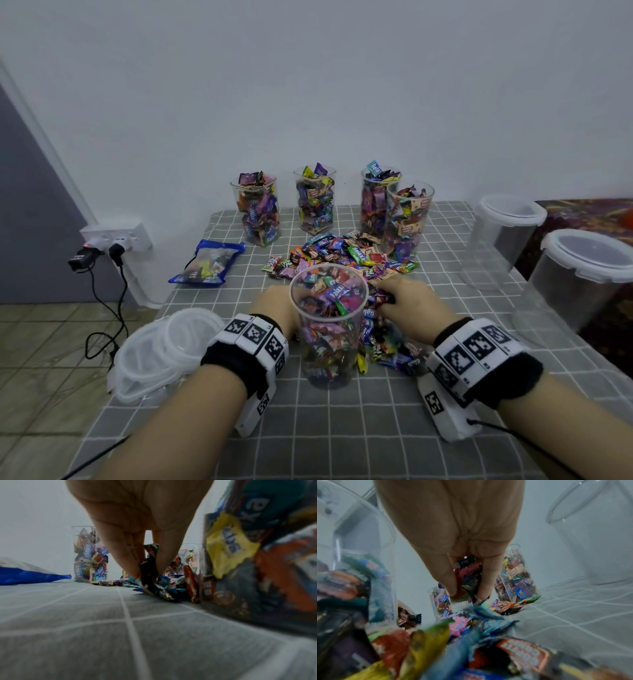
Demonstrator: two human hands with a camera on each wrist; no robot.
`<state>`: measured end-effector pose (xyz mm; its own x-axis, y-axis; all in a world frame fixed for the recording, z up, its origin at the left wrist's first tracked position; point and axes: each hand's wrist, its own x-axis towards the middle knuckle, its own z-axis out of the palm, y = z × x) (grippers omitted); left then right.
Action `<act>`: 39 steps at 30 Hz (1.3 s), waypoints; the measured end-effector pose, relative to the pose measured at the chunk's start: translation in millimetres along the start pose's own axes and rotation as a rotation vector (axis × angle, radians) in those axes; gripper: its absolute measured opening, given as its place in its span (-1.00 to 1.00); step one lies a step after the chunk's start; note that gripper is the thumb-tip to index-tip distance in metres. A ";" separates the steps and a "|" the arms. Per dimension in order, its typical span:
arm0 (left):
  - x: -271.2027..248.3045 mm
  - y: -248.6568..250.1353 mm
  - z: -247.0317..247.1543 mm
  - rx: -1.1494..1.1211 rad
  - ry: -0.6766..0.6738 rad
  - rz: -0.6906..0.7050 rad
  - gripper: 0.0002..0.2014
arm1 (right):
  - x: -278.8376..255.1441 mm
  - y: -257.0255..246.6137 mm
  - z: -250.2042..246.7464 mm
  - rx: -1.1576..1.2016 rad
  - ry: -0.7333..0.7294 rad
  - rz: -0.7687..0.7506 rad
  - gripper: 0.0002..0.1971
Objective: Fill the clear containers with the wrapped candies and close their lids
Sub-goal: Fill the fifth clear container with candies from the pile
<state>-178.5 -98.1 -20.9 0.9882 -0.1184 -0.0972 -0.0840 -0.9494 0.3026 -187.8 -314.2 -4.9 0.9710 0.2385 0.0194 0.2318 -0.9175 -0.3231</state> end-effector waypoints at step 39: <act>-3.7 -0.3 -3.5 0.006 0.167 0.043 -0.70 | -41.3 -63.9 -22.6 0.579 0.256 -0.378 -0.43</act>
<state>-181.7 -96.4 -17.3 0.9912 -0.1097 0.0745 -0.1271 -0.9461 0.2978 -241.3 -272.6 36.3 0.8308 0.3584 0.4259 0.5538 -0.4558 -0.6968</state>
